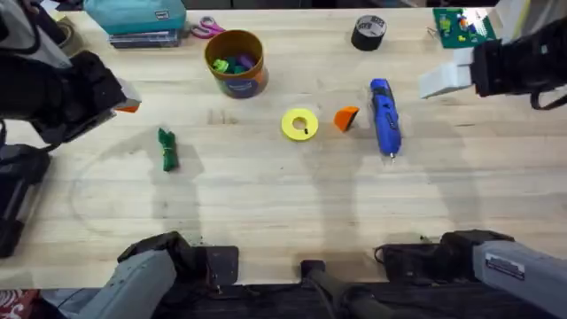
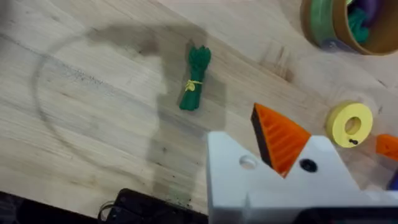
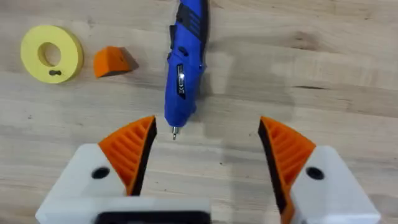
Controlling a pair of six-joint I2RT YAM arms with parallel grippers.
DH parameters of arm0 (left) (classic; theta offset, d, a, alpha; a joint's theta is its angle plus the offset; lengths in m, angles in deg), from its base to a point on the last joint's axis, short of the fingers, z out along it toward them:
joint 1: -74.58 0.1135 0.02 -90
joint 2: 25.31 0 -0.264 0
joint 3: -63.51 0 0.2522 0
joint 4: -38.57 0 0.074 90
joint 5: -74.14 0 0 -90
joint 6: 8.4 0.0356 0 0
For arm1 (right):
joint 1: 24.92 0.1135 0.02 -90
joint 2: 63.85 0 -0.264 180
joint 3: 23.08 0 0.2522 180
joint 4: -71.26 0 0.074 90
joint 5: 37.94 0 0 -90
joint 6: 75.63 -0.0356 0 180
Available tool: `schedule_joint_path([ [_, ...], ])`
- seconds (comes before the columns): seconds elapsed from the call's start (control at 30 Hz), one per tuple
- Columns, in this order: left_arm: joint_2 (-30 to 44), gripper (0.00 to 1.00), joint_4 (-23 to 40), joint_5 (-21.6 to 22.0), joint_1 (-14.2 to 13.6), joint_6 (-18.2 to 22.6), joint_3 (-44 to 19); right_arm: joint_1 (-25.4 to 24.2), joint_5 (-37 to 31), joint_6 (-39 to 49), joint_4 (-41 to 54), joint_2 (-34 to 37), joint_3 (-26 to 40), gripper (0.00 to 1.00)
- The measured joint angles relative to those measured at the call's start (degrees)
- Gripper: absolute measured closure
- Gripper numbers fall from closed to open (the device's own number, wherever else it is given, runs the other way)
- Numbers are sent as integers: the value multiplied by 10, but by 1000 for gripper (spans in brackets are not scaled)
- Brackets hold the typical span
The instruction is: Pick up the gripper from the table and insert it into the empty holder that is missing its gripper. Then pick up a screw, insert it into the mounting hole, and use the screwdriver to tighten it. Finally, clean up the table by picking up the vegetable and placing it into the bucket.
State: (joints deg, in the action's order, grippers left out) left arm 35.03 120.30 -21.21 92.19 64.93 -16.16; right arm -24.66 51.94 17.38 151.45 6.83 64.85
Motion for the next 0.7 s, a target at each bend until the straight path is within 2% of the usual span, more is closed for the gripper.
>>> schedule_joint_path([
  [0.33,-9,993,0,0,0,2,-3,0,0,0,0,0,0,6],
  [0.37,-9,914,0,0,0,3,-3,0,0,0,0,0,0,5],
  [0.43,-9,633,0,-1,0,6,-3,0,0,0,0,0,0,5],
  [0.53,-9,139,0,-1,0,5,-3,0,0,0,0,0,0,5],
  [0.57,-9,48,0,-1,0,4,-3,0,0,0,0,0,0,5],
  [0.7,-9,15,0,-2,0,4,-3,0,0,0,0,0,0,6],
])
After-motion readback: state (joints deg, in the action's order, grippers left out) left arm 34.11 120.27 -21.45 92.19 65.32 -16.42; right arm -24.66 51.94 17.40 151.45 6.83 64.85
